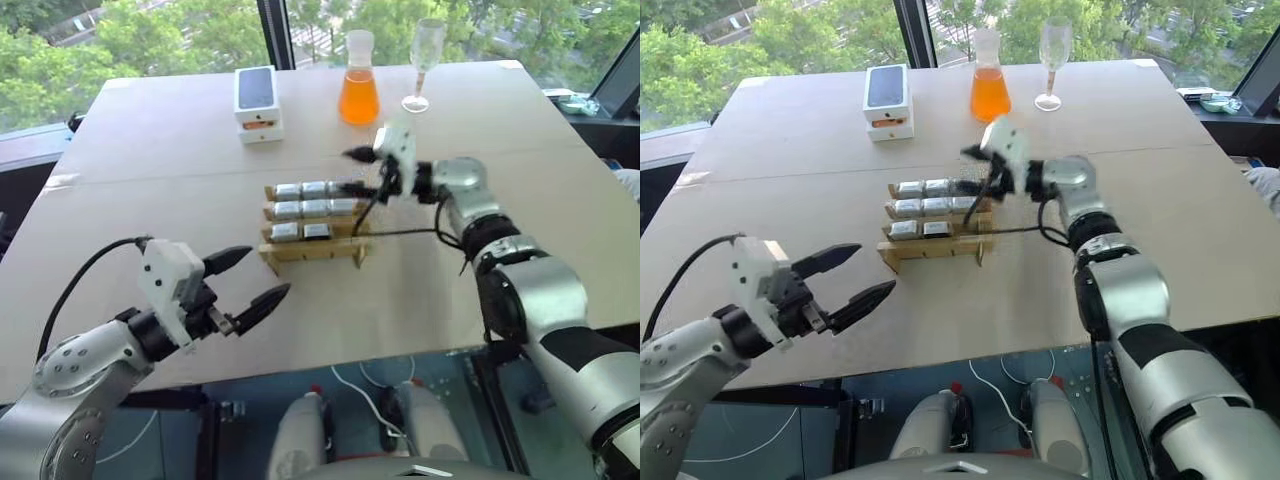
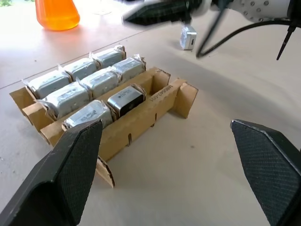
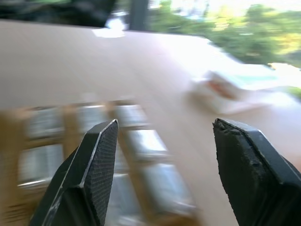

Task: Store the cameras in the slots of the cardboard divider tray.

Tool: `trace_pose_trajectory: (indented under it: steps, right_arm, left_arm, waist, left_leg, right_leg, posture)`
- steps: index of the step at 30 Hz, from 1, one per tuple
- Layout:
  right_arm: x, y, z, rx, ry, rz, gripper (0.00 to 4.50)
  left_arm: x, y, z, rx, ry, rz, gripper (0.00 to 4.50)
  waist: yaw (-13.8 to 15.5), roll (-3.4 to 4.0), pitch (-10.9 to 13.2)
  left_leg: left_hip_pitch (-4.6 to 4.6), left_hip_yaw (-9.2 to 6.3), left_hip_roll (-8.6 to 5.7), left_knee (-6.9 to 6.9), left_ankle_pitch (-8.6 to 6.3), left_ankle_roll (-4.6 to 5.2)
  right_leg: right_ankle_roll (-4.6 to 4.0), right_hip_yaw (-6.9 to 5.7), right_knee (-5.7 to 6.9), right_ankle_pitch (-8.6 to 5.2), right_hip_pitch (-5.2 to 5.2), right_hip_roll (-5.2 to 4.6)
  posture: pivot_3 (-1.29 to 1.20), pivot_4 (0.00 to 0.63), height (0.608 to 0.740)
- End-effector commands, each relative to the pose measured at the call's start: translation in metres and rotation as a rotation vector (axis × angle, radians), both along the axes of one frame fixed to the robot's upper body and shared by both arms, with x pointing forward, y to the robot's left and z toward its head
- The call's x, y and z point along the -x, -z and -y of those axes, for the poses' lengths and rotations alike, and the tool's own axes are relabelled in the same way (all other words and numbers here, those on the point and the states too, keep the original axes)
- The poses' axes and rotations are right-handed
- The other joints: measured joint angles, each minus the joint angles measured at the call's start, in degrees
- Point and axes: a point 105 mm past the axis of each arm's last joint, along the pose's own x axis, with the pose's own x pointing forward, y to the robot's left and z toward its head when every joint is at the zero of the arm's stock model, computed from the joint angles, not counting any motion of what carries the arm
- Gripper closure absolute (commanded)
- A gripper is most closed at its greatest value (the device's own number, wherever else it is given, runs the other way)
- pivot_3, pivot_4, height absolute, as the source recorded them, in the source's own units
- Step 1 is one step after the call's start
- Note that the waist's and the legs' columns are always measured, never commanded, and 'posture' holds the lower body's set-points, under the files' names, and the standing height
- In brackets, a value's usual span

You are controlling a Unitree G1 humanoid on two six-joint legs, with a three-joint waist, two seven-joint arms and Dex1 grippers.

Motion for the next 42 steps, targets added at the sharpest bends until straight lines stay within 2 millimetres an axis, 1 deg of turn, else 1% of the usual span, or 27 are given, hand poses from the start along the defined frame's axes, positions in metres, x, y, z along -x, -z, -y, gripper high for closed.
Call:
trace_pose_trajectory:
  steps: [1,3,4,6,8,10,11,14,17,19,23,25,29,33,37,39,40,41,42]
  right_arm:
    - [-0.012,0.001,0.046,-0.118,0.248,0.013,1.31]
    - [-0.013,0.009,0.065,-0.155,0.351,-0.006,1.31]
    - [-0.009,0.013,0.072,-0.181,0.380,-0.008,1.31]
    - [0.002,0.021,0.080,-0.198,0.407,-0.021,1.31]
    - [0.013,0.035,0.086,-0.171,0.439,-0.056,1.31]
    - [0.014,0.041,0.100,-0.162,0.576,-0.087,1.31]
    - [0.016,0.039,0.100,-0.187,0.617,-0.100,1.31]
    - [0.021,0.041,0.092,-0.223,0.717,-0.137,1.31]
    - [0.025,0.050,0.090,-0.250,0.826,-0.175,1.31]
    - [0.027,0.055,0.092,-0.262,0.905,-0.167,1.31]
    - [0.027,0.066,0.091,-0.316,1.005,-0.209,1.31]
    - [0.027,0.071,0.086,-0.349,1.018,-0.249,1.31]
    - [0.025,0.078,0.080,-0.356,1.037,-0.274,1.31]
    - [0.019,0.089,0.074,-0.361,1.051,-0.324,1.31]
    - [0.013,0.091,0.072,-0.358,1.064,-0.314,1.31]
    - [0.010,0.087,0.072,-0.340,1.058,-0.276,1.31]
    - [0.009,0.084,0.072,-0.333,1.051,-0.251,1.83]
    - [0.008,0.081,0.072,-0.329,1.047,-0.234,2.00]
    - [0.007,0.079,0.072,-0.322,1.047,-0.217,2.57]
  left_arm:
    - [-0.002,-0.006,0.001,-0.016,0.033,0.026,0.00]
    - [-0.004,-0.006,0.001,-0.019,0.044,0.024,0.00]
    - [-0.004,-0.005,0.002,-0.020,0.051,0.022,0.00]
    - [-0.006,-0.005,0.002,-0.019,0.059,0.021,0.00]
    - [-0.008,-0.005,0.004,-0.018,0.072,0.019,0.00]
    - [-0.011,-0.005,0.006,-0.021,0.096,0.019,0.00]
    - [-0.013,-0.006,0.007,-0.026,0.107,0.021,0.00]
    - [-0.018,-0.007,0.007,-0.028,0.112,0.033,0.00]
    - [-0.019,-0.007,0.008,-0.027,0.114,0.038,0.00]
    - [-0.019,-0.007,0.008,-0.026,0.112,0.043,0.00]
    - [-0.019,-0.006,0.008,-0.027,0.109,0.045,0.00]
    - [-0.019,-0.006,0.008,-0.027,0.108,0.046,0.00]
    - [-0.019,-0.005,0.007,-0.029,0.106,0.045,0.00]
    - [-0.019,-0.005,0.007,-0.029,0.107,0.046,0.00]
    - [-0.019,-0.006,0.006,-0.030,0.107,0.050,0.00]
    - [-0.019,-0.006,0.005,-0.033,0.103,0.051,0.00]
    - [-0.019,-0.006,0.003,-0.036,0.098,0.052,0.00]
    - [-0.019,-0.006,0.002,-0.038,0.095,0.052,0.00]
    - [-0.019,-0.006,0.002,-0.038,0.093,0.052,0.00]
  waist:
    - [-0.01,-0.01,-0.01]
    - [-0.29,0.00,0.00]
    - [-0.44,0.00,0.00]
    - [-0.49,0.05,0.03]
    - [-0.54,0.09,0.05]
    - [-0.48,0.09,0.05]
    - [-0.38,0.09,0.05]
    - [-0.61,0.09,0.05]
    - [-0.51,0.09,0.04]
    - [-0.41,0.09,0.04]
    - [-0.34,0.09,0.04]
    - [-0.34,0.08,0.03]
    - [-0.38,0.08,0.03]
    - [-0.47,0.07,0.03]
    - [-0.52,0.08,0.04]
    - [-0.51,0.08,0.04]
    - [-0.51,0.08,0.04]
    - [-0.52,0.08,0.04]
    - [-0.52,0.08,0.04]
  left_leg:
    - [0.01,0.00,0.00,-0.03,0.00,0.00]
    - [0.01,0.04,-0.01,-0.15,0.01,0.00]
    - [0.02,0.09,0.00,-0.21,0.01,0.00]
    - [0.06,0.12,0.02,-0.34,0.02,-0.01]
    - [0.08,0.18,0.05,-0.40,0.03,-0.03]
    - [0.09,0.18,0.06,-0.40,0.03,-0.04]
    - [0.09,0.17,0.06,-0.40,0.03,-0.04]
    - [0.13,0.18,0.05,-0.39,0.04,-0.07]
    - [0.17,0.19,0.07,-0.40,0.07,-0.12]
    - [0.15,0.16,0.06,-0.41,0.08,-0.14]
    - [0.07,0.17,0.04,-0.40,0.08,-0.14]
    - [0.07,0.17,0.03,-0.40,0.08,-0.14]
    - [0.08,0.17,0.03,-0.40,0.08,-0.14]
    - [0.08,0.17,0.03,-0.40,0.08,-0.13]
    - [0.08,0.17,0.04,-0.40,0.08,-0.13]
    - [0.08,0.17,0.04,-0.40,0.08,-0.13]
    - [0.07,0.17,0.04,-0.40,0.08,-0.13]
    - [0.07,0.17,0.03,-0.40,0.08,-0.13]
    - [0.07,0.17,0.03,-0.40,0.08,-0.13]
  right_leg:
    - [0.00,-0.01,-0.05,0.00,0.02,0.00]
    - [0.01,0.01,-0.11,0.01,0.01,0.00]
    - [0.02,0.04,-0.13,0.01,-0.02,0.02]
    - [0.04,0.06,-0.14,0.01,-0.04,0.06]
    - [0.06,0.09,-0.14,0.01,-0.12,0.10]
    - [0.09,0.09,-0.13,0.01,-0.12,0.12]
    - [0.09,0.09,-0.12,0.00,-0.12,0.12]
    - [0.12,0.13,-0.12,-0.01,-0.12,0.15]
    - [0.12,0.17,-0.08,-0.01,-0.12,0.21]
    - [0.11,0.15,-0.07,-0.01,-0.14,0.22]
    - [0.10,0.15,-0.14,-0.01,-0.15,0.20]
    - [0.10,0.16,-0.15,-0.01,-0.15,0.20]
    - [0.10,0.15,-0.16,-0.01,-0.15,0.22]
    - [0.10,0.16,-0.16,-0.01,-0.14,0.22]
    - [0.10,0.16,-0.16,-0.01,-0.15,0.25]
    - [0.10,0.16,-0.16,-0.01,-0.14,0.25]
    - [0.10,0.16,-0.16,-0.01,-0.15,0.25]
    - [0.10,0.16,-0.17,-0.01,-0.14,0.25]
    - [0.10,0.16,-0.18,-0.01,-0.15,0.25]
  posture:
    - [0.00,0.150,0.740]
    - [0.00,0.150,0.740]
    - [0.00,0.150,0.740]
    - [0.00,0.150,0.740]
    - [0.00,0.150,0.740]
    - [0.00,0.150,0.740]
    - [0.00,0.150,0.740]
    - [0.00,0.150,0.740]
    - [0.00,0.150,0.740]
    - [0.00,0.150,0.740]
    - [0.00,0.150,0.740]
    - [0.00,0.150,0.740]
    - [0.00,0.150,0.740]
    - [0.00,0.150,0.740]
    - [0.00,0.150,0.740]
    - [0.00,0.150,0.740]
    - [0.00,0.150,0.740]
    - [0.00,0.150,0.740]
    - [0.00,0.150,0.740]
